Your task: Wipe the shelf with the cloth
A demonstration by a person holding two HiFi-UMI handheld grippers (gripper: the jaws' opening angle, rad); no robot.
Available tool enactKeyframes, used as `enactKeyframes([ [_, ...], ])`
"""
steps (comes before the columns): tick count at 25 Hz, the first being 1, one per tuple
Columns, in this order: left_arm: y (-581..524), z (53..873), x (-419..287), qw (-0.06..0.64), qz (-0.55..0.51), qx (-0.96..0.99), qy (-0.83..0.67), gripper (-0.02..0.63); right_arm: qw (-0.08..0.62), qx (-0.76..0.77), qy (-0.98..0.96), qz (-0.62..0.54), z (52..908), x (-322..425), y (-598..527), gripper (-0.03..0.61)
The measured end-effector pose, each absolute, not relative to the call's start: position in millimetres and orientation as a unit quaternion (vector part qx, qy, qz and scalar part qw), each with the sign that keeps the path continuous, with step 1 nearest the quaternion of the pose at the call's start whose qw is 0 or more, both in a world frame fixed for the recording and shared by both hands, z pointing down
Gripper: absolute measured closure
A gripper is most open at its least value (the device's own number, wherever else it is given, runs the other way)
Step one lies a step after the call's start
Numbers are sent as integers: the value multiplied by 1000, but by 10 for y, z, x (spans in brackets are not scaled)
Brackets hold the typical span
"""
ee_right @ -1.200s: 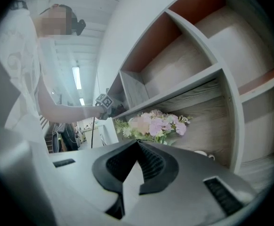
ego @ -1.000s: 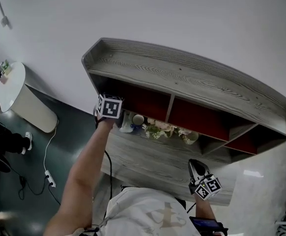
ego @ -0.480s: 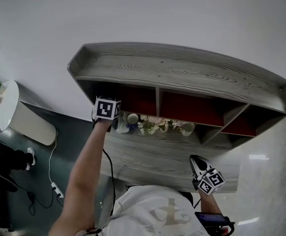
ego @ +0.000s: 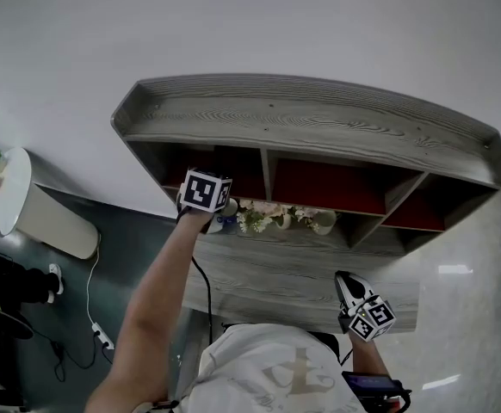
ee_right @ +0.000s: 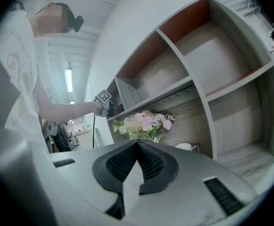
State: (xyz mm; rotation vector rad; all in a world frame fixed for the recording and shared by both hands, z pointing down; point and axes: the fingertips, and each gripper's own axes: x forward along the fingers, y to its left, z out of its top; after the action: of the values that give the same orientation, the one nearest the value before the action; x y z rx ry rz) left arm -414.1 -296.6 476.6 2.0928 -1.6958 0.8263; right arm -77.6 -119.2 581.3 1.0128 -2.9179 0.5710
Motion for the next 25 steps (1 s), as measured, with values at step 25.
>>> enactKeyframes([
  [25, -2708, 4799, -3168, 198, 294, 800, -484, 551, -19, 363, -911, 194, 5889, -388, -1025, 574],
])
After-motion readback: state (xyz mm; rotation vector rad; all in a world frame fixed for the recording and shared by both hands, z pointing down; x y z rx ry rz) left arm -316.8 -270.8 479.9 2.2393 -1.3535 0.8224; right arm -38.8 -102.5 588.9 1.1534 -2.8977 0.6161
